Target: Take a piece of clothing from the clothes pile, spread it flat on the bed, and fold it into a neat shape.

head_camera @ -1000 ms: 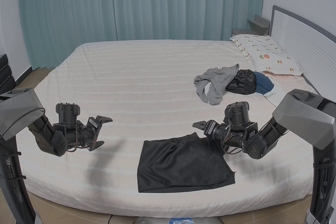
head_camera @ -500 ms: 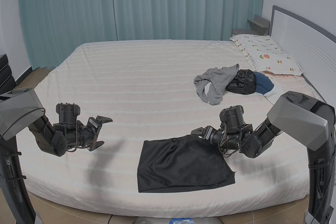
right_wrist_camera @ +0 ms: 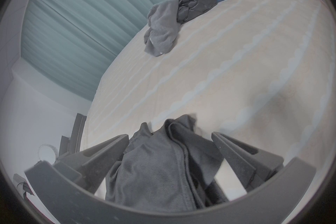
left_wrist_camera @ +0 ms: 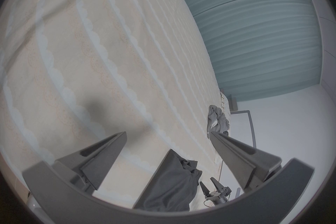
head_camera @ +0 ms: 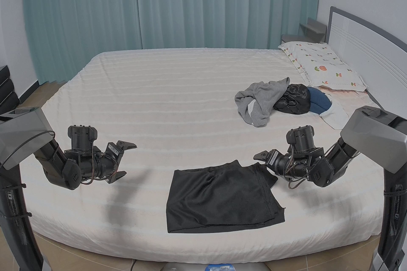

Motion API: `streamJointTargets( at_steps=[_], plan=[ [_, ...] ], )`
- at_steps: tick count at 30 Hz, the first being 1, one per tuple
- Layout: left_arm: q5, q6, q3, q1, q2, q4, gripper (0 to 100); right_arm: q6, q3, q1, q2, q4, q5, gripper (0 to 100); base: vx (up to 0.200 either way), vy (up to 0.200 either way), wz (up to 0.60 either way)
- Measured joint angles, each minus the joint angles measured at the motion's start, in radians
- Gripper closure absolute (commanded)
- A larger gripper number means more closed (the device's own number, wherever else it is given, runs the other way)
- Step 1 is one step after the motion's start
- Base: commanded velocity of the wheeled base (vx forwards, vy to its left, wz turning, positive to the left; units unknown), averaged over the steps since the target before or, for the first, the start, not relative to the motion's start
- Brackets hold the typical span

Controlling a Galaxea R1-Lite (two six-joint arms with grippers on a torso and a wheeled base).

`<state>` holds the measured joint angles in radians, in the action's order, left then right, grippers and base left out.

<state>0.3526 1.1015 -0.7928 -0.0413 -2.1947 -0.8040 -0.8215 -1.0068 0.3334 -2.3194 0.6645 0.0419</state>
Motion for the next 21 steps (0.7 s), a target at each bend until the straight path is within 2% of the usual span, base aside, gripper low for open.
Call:
streamJointTargets(
  at_steps=[7,13,21],
  plan=[
    [-0.001,-0.002,0.003,-0.001,0.0,0.0,0,-0.001,0.055,-0.011,0.025,0.069,0.018,0,0.0,0.0,0.0],
    [-0.002,-0.001,0.003,-0.002,0.0,0.0,0,0.0,0.11,-0.012,0.033,0.151,0.051,0,-0.2,0.0,0.0],
    [-0.001,-0.001,0.001,-0.001,0.0,0.001,0,0.0,0.125,-0.013,0.035,0.161,0.06,0,0.0,0.0,0.0]
  ],
)
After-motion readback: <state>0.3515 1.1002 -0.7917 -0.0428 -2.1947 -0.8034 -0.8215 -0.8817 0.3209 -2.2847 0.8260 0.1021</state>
